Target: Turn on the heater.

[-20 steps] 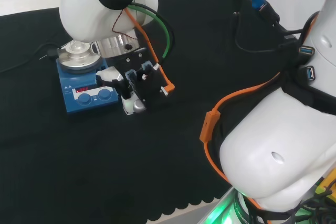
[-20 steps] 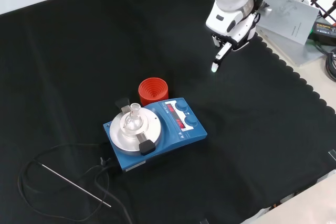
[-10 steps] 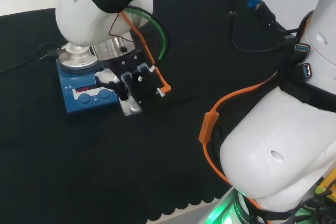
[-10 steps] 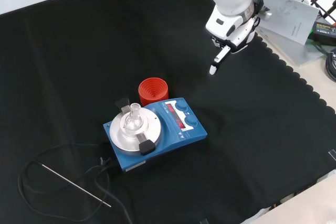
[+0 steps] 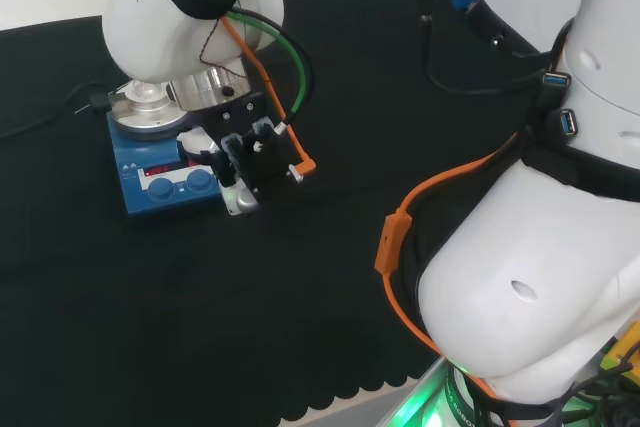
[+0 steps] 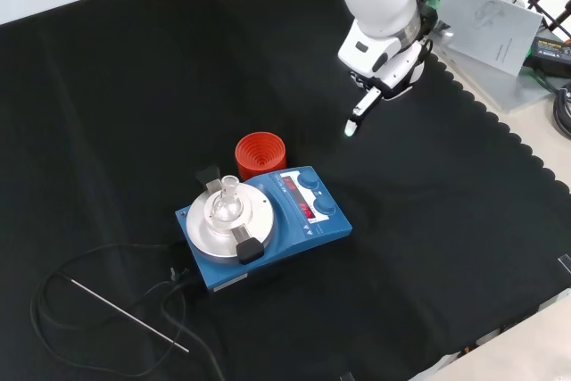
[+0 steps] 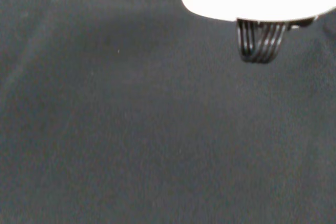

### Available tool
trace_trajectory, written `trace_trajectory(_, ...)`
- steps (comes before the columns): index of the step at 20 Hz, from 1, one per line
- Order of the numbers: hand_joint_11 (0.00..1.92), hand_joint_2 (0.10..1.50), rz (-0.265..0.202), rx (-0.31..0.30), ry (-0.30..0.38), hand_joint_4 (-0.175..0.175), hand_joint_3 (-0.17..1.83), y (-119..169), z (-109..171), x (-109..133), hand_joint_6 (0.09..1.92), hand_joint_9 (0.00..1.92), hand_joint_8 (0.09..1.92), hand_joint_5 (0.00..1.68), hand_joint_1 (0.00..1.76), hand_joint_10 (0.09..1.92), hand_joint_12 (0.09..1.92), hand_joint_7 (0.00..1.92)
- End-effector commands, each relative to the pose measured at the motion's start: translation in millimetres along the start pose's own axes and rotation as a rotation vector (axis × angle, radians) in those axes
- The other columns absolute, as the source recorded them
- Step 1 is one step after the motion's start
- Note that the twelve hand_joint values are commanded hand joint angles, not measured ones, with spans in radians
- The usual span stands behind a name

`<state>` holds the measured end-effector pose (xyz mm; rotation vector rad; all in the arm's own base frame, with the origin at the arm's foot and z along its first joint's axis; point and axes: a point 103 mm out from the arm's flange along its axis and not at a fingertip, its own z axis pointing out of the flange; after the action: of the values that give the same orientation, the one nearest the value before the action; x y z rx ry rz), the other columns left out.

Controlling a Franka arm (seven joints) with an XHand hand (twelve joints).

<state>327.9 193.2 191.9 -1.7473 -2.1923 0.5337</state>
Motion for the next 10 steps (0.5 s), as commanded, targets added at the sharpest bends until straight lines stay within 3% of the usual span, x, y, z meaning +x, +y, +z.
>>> trace_trajectory(1, 1.59, 0.51, -0.023, -0.015, 0.032, -0.036, 1.26, 19, -14, 7, 0.51, 1.82, 1.44, 0.00, 1.64, 1.41, 1.49, 1.80)
trace_trajectory(10, 1.59, 0.51, -0.042, 0.001, 0.010, -0.034, 1.27, 26, -12, 20, 0.50, 1.81, 1.44, 0.00, 1.64, 1.41, 1.50, 1.80)
